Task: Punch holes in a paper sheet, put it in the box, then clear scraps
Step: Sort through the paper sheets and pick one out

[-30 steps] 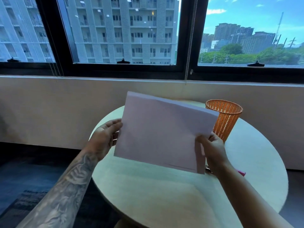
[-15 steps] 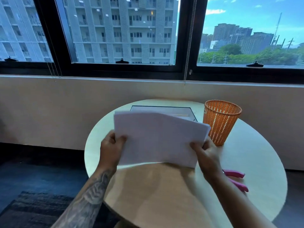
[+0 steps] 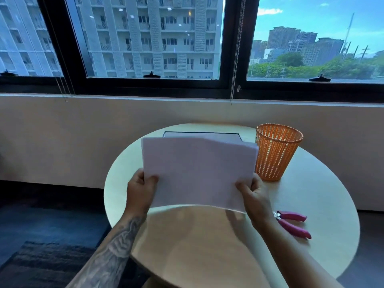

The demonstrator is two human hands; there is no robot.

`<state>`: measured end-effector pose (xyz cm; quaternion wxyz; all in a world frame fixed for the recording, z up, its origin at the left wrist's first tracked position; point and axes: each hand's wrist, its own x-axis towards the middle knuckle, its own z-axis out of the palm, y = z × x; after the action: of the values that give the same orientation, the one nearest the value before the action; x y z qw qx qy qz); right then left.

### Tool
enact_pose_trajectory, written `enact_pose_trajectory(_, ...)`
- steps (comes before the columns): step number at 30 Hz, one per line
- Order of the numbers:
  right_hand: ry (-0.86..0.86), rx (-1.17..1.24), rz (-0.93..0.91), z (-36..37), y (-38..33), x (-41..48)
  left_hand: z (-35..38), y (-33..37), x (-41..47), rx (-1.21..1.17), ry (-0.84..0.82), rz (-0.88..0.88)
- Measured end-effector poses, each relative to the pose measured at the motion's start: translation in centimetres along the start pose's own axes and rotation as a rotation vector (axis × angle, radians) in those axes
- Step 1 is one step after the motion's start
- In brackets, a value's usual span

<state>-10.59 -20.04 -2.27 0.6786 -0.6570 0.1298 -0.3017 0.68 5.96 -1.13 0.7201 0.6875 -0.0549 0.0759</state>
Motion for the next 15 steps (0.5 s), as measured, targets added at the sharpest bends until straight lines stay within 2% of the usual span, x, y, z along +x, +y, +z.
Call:
enact_pose_trajectory(3,-0.033,-0.029,0.041,-0.5,1.9,-0.8,-0.2,-2.4,-1.1,-0.002,-0.044,-0.076)
enact_pose_trajectory(7,-0.075,-0.045,0.085,-1.0,1.4,-0.6,-0.3,-1.5,-0.4,0.011,-0.036,-0.104)
enact_pose_trajectory(12,-0.221,-0.027,0.202,-2.1,-0.1,0.6,-0.9,1.3,1.8,0.13,-0.088,0.035)
enact_pose_trajectory(15,-0.245,-0.029,0.199,-2.1,0.4,0.7,-0.5,2.1,2.6,0.144,-0.145,0.086)
